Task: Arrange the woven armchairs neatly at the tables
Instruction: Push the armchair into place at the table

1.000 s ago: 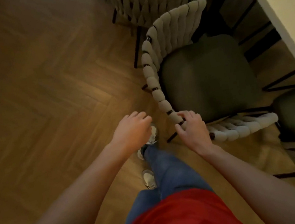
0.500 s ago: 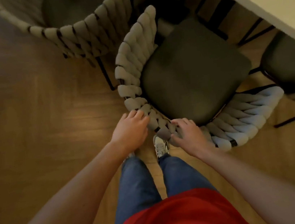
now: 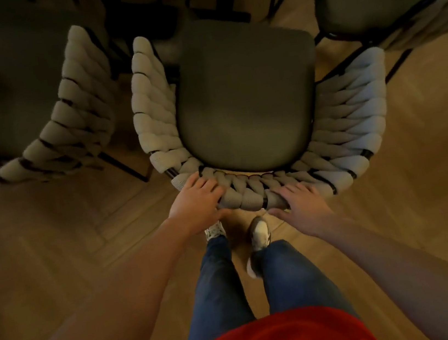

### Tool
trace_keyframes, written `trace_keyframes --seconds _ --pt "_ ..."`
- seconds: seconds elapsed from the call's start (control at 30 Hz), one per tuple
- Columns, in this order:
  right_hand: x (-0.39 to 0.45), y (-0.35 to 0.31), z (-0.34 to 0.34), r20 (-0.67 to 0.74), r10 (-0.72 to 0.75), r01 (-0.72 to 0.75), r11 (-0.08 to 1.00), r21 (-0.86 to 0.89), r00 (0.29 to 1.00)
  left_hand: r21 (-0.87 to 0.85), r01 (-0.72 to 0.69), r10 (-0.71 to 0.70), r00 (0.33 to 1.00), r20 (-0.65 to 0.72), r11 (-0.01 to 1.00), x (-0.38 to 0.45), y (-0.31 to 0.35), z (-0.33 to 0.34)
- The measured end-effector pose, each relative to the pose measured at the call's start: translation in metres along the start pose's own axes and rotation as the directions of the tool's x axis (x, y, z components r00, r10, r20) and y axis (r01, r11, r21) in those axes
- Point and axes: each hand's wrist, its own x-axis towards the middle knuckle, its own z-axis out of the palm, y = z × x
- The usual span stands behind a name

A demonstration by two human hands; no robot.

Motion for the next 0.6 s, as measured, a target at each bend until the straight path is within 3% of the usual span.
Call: trace_keyframes --seconds 0.27,0.5,0.57,0.6 --pt "-0.004 0.002 0.012 -0.118 -0.022 0.021 1.000 -0.012 0.993 0.110 0.027 -0.013 0.992 -0.123 0.994 -0.002 0.006 0.013" --pt "-0.020 -0.004 0.029 -0.159 -0.079 0.084 0.996 0.024 0.984 0.060 0.035 -0.023 0.981 -0.194 0.998 -0.028 0.017 0.037" --pt "-0.027 -0.005 0.035 -0.266 -0.070 0.098 0.991 0.095 0.961 0.015 0.054 -0.050 0.982 -0.181 0.998 -0.036 0.021 0.039" --pt "-0.032 -0.005 0.037 -0.387 -0.013 0.089 0.980 0.179 0.922 -0.014 0.097 -0.098 0.975 -0.198 0.995 -0.040 0.022 0.039"
